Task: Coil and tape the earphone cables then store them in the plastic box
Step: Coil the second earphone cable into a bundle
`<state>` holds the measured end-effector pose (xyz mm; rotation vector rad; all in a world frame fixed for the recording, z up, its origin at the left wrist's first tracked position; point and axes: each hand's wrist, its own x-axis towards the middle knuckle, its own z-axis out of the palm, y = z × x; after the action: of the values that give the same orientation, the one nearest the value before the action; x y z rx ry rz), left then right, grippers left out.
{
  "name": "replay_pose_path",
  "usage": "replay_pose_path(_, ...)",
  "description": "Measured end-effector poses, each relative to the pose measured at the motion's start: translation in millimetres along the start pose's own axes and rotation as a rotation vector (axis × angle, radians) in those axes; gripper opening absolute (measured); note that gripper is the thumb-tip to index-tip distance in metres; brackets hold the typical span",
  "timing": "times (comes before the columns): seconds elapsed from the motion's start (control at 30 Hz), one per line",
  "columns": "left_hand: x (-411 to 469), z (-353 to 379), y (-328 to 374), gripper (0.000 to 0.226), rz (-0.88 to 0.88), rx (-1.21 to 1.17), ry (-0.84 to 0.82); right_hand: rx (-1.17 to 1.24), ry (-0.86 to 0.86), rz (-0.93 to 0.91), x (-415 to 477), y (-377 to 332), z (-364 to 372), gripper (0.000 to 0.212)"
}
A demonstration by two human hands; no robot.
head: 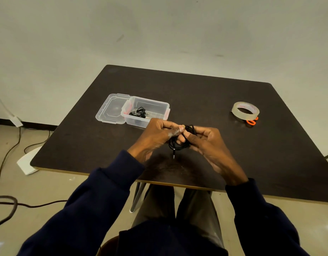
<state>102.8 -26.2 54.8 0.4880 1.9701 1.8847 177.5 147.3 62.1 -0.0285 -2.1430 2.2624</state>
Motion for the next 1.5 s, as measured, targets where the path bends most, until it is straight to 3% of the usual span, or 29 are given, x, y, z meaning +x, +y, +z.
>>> replay_pose_path(0.2,-9.2,3.7,-11.3,0.015,0.032,0.022,0.037,-0.012,-0.002,0.073,-3.9,-1.6,4.0,0.031)
replay_pose_path(0.33,-15.4,8.4,-17.1,0.014,0.114,0.239,0.084,-0.044,0.034,0.167,-1.6,-1.1,4.3,0.039)
replay_pose_path(0.47,-19.3,12.5,-18.8,0.014,0.234,0.420,0.130,-0.083,0.062,0.243,-0.6,1.2,3.5,0.034)
replay_pose_path(0.67,-19.4,10.2,-19.3,0.014,0.219,0.529,0.150,-0.078,0.128,0.259,-1.0,4.4,3.9,0.020)
replay_pose_path(1.1,-22.0,17.9,-17.6,0.013,0.219,0.495,0.198,0.014,0.123,0.311,-1.5,-1.3,3.9,0.029)
replay_pose_path(1.2,-21.6,18.3,-18.0,0.012,0.164,0.455,0.204,-0.056,0.106,0.279,-4.7,-1.6,3.7,0.049)
replay_pose_path(1.33,-23.0,16.6,-18.9,0.015,0.063,0.385,0.215,-0.286,0.134,0.156,-8.2,4.0,4.5,0.041)
replay_pose_path(1.5,-28.7,15.0,-18.1,0.016,-0.037,0.217,0.164,-0.601,0.175,-0.098,-13.0,11.6,12.7,0.052)
